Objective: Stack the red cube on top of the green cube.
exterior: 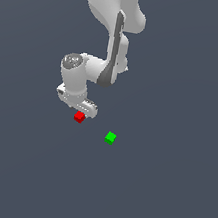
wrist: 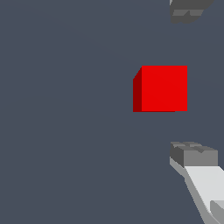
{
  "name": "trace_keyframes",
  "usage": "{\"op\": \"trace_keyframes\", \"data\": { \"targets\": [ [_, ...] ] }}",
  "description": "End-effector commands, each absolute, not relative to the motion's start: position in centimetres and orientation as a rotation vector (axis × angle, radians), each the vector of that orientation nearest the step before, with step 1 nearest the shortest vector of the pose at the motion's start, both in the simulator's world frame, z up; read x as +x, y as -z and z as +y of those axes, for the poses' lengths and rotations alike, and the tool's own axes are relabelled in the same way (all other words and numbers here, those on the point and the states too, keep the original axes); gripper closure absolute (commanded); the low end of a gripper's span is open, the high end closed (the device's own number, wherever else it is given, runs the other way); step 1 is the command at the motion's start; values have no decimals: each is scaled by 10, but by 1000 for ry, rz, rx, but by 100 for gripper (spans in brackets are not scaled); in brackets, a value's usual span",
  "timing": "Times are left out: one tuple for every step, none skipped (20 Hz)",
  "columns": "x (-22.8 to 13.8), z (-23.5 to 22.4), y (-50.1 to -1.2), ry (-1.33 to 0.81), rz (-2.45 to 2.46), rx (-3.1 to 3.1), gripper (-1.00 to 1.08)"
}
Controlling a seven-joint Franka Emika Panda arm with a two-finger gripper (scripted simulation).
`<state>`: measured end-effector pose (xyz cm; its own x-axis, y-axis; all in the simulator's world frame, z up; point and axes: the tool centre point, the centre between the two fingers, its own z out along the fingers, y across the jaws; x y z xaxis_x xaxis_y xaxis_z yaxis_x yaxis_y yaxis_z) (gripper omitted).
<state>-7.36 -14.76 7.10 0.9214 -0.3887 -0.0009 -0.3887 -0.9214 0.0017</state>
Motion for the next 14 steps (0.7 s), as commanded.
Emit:
{"op": "trace_keyframes", "data": {
  "targets": [
    [-74, -148, -71, 2, -623, 3078, -92],
    [-74, -148, -71, 2, -623, 3078, -92],
    [-74, -148, -70, 2, -623, 3078, -92],
    [-74, -148, -68, 2, -623, 3078, -92],
    [-74, -148, -66, 2, -623, 3078, -92],
    [-74, -147, -63, 2, -623, 3078, -92],
    [-74, -148, -59, 2, -624, 3078, -92],
    [-74, -148, -55, 2, -624, 3078, -92],
    [-75, -148, -50, 1, -625, 3078, -92],
    [-75, -148, -44, 1, -625, 3078, -92],
    [-75, -148, -39, 1, -626, 3078, -92],
    [-75, -148, -34, 1, -626, 3078, -92],
    [-75, -148, -30, 1, -626, 3078, -92],
    [-75, -148, -27, 1, -626, 3078, -92]
  ]
}}
